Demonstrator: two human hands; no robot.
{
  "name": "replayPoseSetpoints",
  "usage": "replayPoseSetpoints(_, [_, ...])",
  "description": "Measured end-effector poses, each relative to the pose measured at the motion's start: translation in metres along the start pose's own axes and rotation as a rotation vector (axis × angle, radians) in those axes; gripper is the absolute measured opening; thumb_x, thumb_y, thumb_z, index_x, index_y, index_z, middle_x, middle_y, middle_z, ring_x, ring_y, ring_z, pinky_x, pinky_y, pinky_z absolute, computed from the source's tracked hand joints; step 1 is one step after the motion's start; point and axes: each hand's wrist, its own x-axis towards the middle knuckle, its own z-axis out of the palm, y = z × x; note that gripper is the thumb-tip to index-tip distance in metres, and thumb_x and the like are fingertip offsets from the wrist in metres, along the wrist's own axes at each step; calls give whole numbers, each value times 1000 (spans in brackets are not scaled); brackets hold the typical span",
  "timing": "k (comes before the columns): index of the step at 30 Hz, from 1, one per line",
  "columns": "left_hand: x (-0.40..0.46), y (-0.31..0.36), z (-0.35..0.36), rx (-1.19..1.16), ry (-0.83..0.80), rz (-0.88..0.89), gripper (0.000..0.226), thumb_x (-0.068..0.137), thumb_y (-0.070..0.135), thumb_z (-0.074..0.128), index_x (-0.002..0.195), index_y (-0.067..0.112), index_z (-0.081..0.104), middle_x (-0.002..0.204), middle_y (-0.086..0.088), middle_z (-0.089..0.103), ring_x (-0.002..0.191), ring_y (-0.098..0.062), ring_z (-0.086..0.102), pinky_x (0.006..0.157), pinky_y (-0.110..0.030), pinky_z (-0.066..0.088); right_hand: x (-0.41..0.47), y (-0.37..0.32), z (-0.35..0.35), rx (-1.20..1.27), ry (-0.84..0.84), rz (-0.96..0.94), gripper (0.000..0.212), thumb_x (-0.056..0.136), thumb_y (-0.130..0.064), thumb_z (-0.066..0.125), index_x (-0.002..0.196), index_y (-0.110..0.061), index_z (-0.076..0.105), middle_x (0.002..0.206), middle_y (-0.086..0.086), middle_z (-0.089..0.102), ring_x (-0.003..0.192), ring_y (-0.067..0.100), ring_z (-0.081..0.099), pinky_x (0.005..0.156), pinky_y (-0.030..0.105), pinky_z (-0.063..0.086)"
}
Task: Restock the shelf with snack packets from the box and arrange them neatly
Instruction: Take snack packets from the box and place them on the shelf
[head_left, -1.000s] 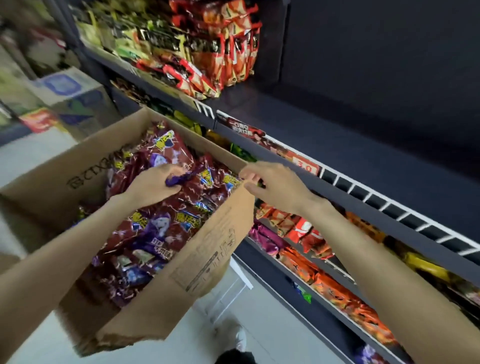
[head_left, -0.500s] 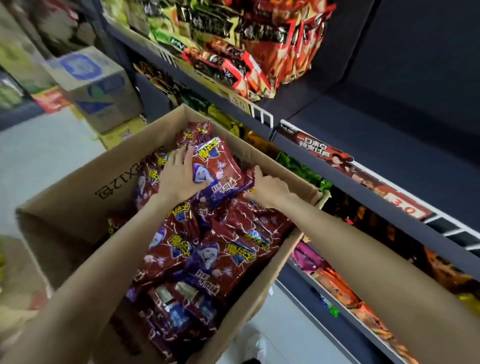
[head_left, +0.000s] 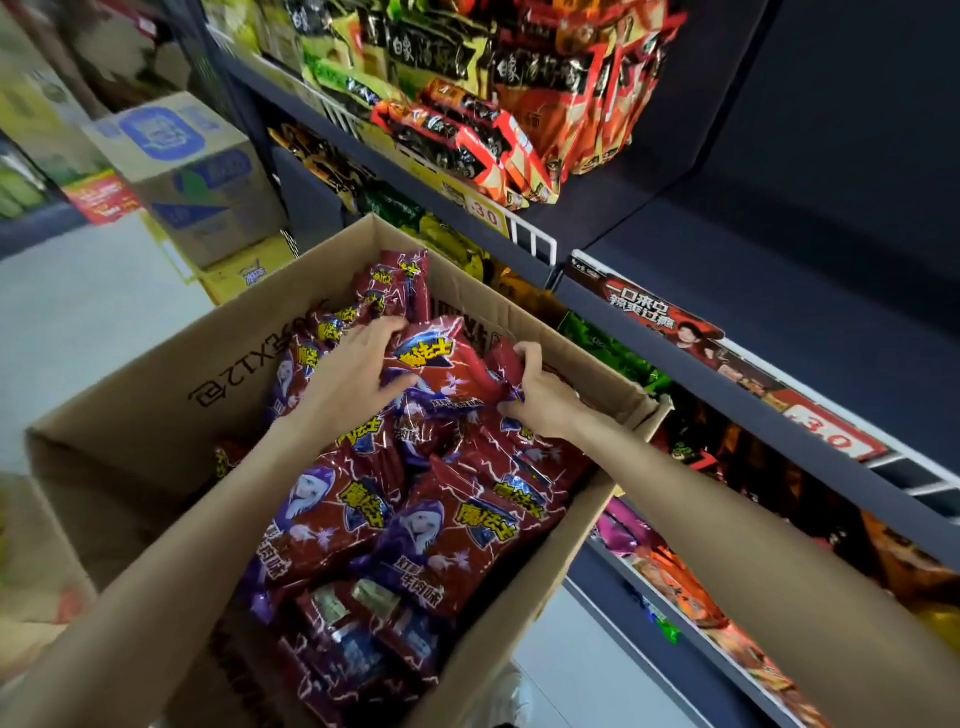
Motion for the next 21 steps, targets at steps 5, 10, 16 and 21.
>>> replayPoseSetpoints(5, [-9,24,-42,18,149,-14,53,81,39,70,124,15,49,108,-4,63,93,-22,62,75,-37,50,-39,-6,-33,127,143,-45,68,83,-27,71,132,-22,25,114,-1,59,94,19,62,83,39,52])
replayPoseSetpoints(10, [-12,71,-88,31,339,125,51,77,54,60,115,22,49,96,-1,68,75,-14,64,62,-28,49,-116,-1,-90,221,483,-100,33,85,-35,67,109,-17,54,93,-5,64,85,9,61,76,25,46])
replayPoseSetpoints(16, [3,155,-101,45,448,354,50,76,52,62,103,10,58,84,-2,69,69,-18,66,57,-22,46,-222,38,-144,364,802,-73,16,88,-28,64,100,-24,55,89,-14,65,77,-4,62,68,15,46])
replayPoseSetpoints(21, [15,253,-80,87,524,642,41,79,42,67,105,14,53,86,0,67,70,-17,67,46,-26,46,-313,88,-170,257,1019,31,20,89,-29,61,103,-25,47,81,-17,61,69,-8,59,57,11,45])
